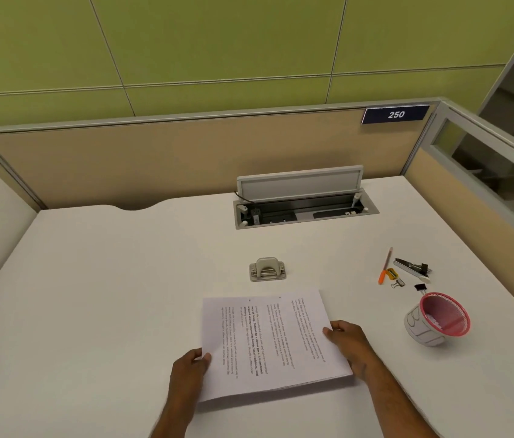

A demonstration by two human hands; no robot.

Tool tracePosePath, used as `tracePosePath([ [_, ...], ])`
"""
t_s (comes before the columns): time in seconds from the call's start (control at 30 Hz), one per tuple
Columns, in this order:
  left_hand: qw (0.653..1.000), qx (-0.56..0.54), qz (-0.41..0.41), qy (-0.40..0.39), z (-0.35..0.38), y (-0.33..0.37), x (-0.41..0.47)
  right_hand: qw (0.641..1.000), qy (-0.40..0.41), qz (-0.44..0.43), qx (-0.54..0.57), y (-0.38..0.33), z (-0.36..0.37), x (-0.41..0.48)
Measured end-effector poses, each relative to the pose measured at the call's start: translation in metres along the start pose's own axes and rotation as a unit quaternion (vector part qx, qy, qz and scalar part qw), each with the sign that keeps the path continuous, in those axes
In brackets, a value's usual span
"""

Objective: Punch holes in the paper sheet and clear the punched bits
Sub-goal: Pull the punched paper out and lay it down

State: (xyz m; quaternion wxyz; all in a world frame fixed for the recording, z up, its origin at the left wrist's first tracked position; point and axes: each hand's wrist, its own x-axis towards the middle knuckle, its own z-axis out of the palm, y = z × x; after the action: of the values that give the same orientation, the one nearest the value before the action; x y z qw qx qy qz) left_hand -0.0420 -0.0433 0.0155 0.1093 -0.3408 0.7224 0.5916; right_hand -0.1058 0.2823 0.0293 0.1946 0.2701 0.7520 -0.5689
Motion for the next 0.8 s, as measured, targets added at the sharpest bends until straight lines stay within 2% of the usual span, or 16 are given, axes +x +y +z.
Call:
tracePosePath([
  [0.1, 0.999, -0.03, -0.012, 0.01, -0.001, -0.013, -0.007, 0.998, -0.045, 0.002, 0.046, 0.008, -0.005, -0.004],
  [0.17, 0.997, -0.067, -0.021, 0.042, 0.003, -0.039, -0.064, 0.991, -0.101, -0.002, 0.086, 0.033, -0.023, -0.044],
  [0.2, 0.995, -0.083, -0.021, 0.049, 0.003, -0.043, -0.064, 0.986, -0.114, -0.002, 0.121, 0.037, -0.023, -0.043],
  [0.33, 0.988, -0.128, -0.04, 0.08, 0.008, -0.048, -0.069, 0.941, -0.148, 0.005, 0.305, 0.054, -0.017, -0.052],
  [0.4, 0.982, -0.151, -0.055, 0.095, 0.019, -0.054, -0.089, 0.924, -0.158, 0.012, 0.347, 0.07, -0.012, -0.068],
  [0.53, 0.972, -0.183, -0.063, 0.136, 0.039, -0.067, -0.124, 0.92, -0.195, 0.009, 0.341, 0.089, 0.021, -0.105],
  [0.63, 0.965, -0.202, -0.065, 0.152, 0.052, -0.072, -0.142, 0.911, -0.185, 0.008, 0.369, 0.086, 0.044, -0.122],
  [0.8, 0.952, -0.271, -0.08, 0.119, 0.061, -0.082, -0.159, 0.936, -0.141, -0.028, 0.321, 0.087, 0.062, -0.127],
])
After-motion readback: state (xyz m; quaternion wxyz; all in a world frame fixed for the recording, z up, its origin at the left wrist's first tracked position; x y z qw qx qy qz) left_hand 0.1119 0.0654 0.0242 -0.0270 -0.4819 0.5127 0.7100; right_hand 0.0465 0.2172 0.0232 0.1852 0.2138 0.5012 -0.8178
